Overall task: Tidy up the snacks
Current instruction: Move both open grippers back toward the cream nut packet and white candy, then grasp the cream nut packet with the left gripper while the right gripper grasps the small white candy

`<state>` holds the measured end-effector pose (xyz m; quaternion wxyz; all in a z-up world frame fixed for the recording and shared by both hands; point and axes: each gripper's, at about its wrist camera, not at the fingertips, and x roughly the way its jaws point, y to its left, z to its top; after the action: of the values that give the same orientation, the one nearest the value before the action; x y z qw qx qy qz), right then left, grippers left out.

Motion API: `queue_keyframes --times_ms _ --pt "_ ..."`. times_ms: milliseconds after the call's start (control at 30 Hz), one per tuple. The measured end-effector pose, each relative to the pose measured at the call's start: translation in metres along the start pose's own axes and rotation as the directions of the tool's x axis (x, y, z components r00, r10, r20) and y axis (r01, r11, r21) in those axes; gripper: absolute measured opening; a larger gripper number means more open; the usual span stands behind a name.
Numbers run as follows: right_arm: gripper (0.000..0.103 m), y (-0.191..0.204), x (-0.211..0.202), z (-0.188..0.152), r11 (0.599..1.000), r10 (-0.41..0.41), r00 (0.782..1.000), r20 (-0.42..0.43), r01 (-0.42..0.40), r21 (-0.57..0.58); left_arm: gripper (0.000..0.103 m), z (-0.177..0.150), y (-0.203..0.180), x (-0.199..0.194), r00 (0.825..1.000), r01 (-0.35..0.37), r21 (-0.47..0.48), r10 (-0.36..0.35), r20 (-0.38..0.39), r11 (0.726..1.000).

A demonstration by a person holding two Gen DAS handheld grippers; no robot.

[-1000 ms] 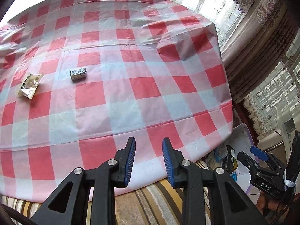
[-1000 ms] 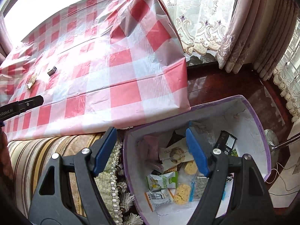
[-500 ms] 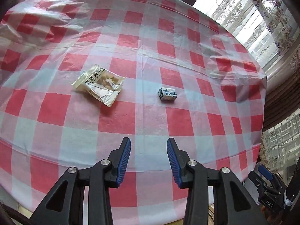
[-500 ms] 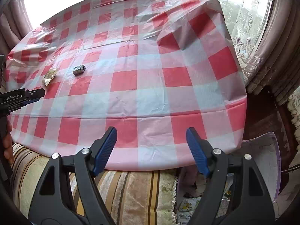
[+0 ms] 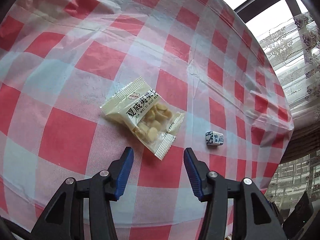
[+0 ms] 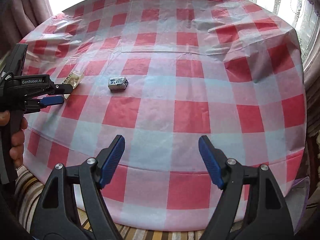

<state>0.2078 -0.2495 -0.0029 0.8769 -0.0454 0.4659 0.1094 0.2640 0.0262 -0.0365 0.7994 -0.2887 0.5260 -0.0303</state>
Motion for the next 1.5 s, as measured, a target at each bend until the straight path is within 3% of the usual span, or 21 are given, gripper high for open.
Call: queue_keyframes --times_ms 167,400,567,667,1000,1200,1300,1500 --pt "0.078 0.012 0.012 0.012 1.000 0.015 1.000 0.012 -0.015 -0.008 0.060 0.028 -0.006 0.011 1.000 -0.013 0.001 0.013 0.012 1.000" --pt "0.078 0.032 0.031 0.029 0.999 0.046 0.998 0.038 -0.045 -0.022 0.067 0.052 -0.026 0.029 0.990 -0.131 0.101 0.126 0.059 0.986" --pt "0.078 0.046 0.048 0.040 0.998 0.058 0.998 0.039 -0.057 -0.030 0.065 0.047 -0.045 0.040 0.967 -0.255 0.284 0.234 0.105 0.924" --pt "0.078 0.049 0.056 0.046 0.998 0.057 0.997 0.047 -0.056 -0.024 0.053 0.042 -0.049 0.042 0.948 -0.317 0.369 0.288 0.135 0.873" --pt "0.076 0.069 0.081 0.067 0.997 0.040 0.999 0.034 -0.038 -0.069 0.046 0.024 -0.030 0.024 0.961 -0.277 0.377 0.247 0.128 0.884" --pt "0.056 0.074 0.092 0.071 0.995 0.026 0.999 0.025 -0.024 -0.093 0.045 0.009 -0.026 0.015 0.964 -0.266 0.362 0.238 0.121 0.894" --pt "0.039 0.073 0.093 0.073 0.995 0.027 0.999 0.036 -0.024 -0.096 0.045 0.002 -0.027 0.014 0.964 -0.265 0.360 0.238 0.120 0.895" --pt "0.038 0.069 0.086 0.064 0.996 0.018 0.999 0.038 -0.015 -0.088 0.045 -0.015 -0.028 0.007 0.964 -0.266 0.352 0.241 0.114 0.897"
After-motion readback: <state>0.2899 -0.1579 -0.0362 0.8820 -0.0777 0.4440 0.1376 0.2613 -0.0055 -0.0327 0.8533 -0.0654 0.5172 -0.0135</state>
